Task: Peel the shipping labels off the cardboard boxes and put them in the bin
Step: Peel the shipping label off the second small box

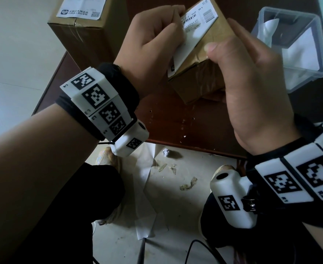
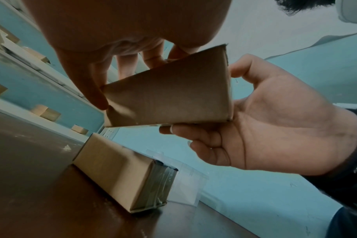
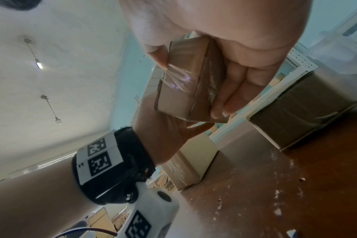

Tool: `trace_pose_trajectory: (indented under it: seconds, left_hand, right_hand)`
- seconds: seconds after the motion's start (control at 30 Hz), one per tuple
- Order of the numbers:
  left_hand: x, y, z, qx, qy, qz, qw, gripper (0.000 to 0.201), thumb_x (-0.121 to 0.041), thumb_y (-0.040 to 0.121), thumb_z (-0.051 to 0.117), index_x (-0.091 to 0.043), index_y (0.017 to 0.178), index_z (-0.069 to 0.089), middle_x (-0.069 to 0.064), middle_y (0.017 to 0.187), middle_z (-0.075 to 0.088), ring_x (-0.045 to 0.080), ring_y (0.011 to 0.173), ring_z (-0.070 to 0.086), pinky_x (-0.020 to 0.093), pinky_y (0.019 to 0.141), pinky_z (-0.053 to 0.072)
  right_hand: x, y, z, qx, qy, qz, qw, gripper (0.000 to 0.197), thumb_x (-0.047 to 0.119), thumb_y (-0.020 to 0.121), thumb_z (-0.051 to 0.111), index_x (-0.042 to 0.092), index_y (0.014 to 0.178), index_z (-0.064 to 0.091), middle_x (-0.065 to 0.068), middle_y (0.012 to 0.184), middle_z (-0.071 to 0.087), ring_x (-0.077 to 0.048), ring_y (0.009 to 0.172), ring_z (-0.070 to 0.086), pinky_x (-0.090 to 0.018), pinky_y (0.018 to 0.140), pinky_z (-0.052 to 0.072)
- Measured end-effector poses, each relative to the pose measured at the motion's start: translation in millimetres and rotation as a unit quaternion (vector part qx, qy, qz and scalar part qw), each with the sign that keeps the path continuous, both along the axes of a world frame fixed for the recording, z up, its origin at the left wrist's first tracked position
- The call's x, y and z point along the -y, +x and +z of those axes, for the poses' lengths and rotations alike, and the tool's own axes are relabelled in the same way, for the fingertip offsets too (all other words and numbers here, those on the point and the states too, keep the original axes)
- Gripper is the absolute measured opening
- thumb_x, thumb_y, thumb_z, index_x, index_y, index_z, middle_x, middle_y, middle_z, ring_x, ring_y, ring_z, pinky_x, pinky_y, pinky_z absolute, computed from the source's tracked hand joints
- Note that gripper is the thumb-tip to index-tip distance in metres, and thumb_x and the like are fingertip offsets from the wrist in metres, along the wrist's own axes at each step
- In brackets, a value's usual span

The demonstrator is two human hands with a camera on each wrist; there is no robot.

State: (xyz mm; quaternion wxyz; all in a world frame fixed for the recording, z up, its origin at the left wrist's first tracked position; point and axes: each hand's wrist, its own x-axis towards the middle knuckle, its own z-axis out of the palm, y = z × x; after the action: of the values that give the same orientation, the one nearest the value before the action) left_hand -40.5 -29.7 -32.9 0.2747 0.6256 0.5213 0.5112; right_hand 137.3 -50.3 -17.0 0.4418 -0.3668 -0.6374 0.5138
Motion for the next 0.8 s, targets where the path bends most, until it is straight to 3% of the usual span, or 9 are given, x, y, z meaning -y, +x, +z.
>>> trace_pose_trajectory:
  seconds: [0.07, 0.13, 0.27, 0.33, 0.47, 0.57, 0.67, 0.8]
  left_hand:
    - [-0.5, -0.5, -1.0, 0.0, 0.0, -0.003, 1.0, 0.023, -0.001, 0.09, 0.047, 0.008, 0.069, 0.048, 0.035, 0.083, 0.054, 0.041, 0.095, 0.059, 0.051, 0.073, 0.042]
    - [-1.6, -1.0, -1.7, 0.003, -0.003, -0.004, 1.0, 0.024, -0.003, 0.09, 0.047, 0.01, 0.07, 0.048, 0.036, 0.084, 0.056, 0.038, 0.094, 0.06, 0.049, 0.074, 0.042]
    - [-3.6, -1.6, -1.8, 0.013, -0.005, 0.001, 1.0, 0.027, -0.005, 0.091, 0.047, 0.007, 0.066, 0.044, 0.032, 0.072, 0.05, 0.033, 0.084, 0.057, 0.026, 0.085, 0.044]
    - [-3.7, -2.0, -1.8, 0.012, -0.001, 0.006, 1.0, 0.028, -0.004, 0.091, 0.047, 0.008, 0.066, 0.045, 0.03, 0.068, 0.049, 0.022, 0.084, 0.049, 0.02, 0.088, 0.044]
    - [-5.0, -3.7, -2.4, 0.008, 0.005, 0.007, 1.0, 0.029, -0.004, 0.092, 0.046, 0.014, 0.069, 0.047, 0.031, 0.068, 0.049, 0.017, 0.092, 0.044, 0.022, 0.088, 0.045]
    - [-6.6, -4.4, -4.1, -0.002, 0.012, 0.009, 1.0, 0.029, -0.002, 0.092, 0.046, 0.014, 0.068, 0.047, 0.03, 0.064, 0.046, 0.02, 0.081, 0.045, 0.022, 0.095, 0.045]
    - [-6.1, -4.0, -5.5, -0.001, 0.018, 0.014, 1.0, 0.029, -0.001, 0.093, 0.046, 0.011, 0.066, 0.045, 0.026, 0.061, 0.039, 0.034, 0.07, 0.051, 0.02, 0.093, 0.044]
    - [-4.7, -3.5, -5.3, -0.004, 0.031, 0.012, 0.999, 0.032, -0.002, 0.094, 0.046, 0.015, 0.067, 0.047, 0.027, 0.061, 0.044, 0.022, 0.078, 0.049, 0.028, 0.104, 0.048]
  right_hand:
    - [0.5, -0.5, 0.1, -0.006, 0.0, -0.001, 1.0, 0.03, 0.017, 0.106, 0.051, 0.0, 0.128, 0.065, -0.007, 0.101, 0.068, -0.03, 0.098, 0.067, -0.03, 0.081, 0.056]
    - [0.7, -0.9, 0.0, -0.006, 0.002, -0.001, 1.0, 0.03, 0.016, 0.106, 0.051, 0.001, 0.128, 0.066, -0.014, 0.102, 0.068, -0.038, 0.102, 0.065, -0.031, 0.08, 0.057]
    - [1.5, -0.6, 1.4, 0.004, 0.004, -0.003, 1.0, 0.029, 0.017, 0.106, 0.052, 0.001, 0.127, 0.066, -0.021, 0.106, 0.068, -0.033, 0.098, 0.066, -0.027, 0.077, 0.055]
    - [2.4, -0.6, 1.4, 0.007, 0.004, -0.004, 1.0, 0.03, 0.017, 0.106, 0.052, 0.0, 0.128, 0.065, -0.017, 0.105, 0.068, -0.028, 0.095, 0.066, -0.026, 0.076, 0.054]
    - [3.7, -0.6, 1.0, 0.002, 0.0, -0.006, 1.0, 0.027, 0.014, 0.107, 0.053, 0.001, 0.127, 0.066, -0.012, 0.105, 0.068, -0.015, 0.092, 0.066, -0.02, 0.075, 0.053]
    - [2.1, -0.9, -0.2, -0.008, -0.006, -0.003, 1.0, 0.029, 0.016, 0.106, 0.053, 0.003, 0.128, 0.067, -0.021, 0.113, 0.069, -0.031, 0.102, 0.069, -0.029, 0.076, 0.058]
    - [-0.2, -0.9, -2.6, -0.012, -0.015, 0.002, 1.0, 0.032, 0.019, 0.105, 0.053, 0.003, 0.129, 0.067, -0.026, 0.118, 0.067, -0.043, 0.109, 0.064, -0.041, 0.081, 0.059]
    - [-0.6, -0.5, -2.5, -0.015, -0.02, 0.003, 1.0, 0.033, 0.021, 0.103, 0.052, 0.004, 0.126, 0.069, -0.028, 0.119, 0.066, -0.043, 0.109, 0.062, -0.039, 0.081, 0.058]
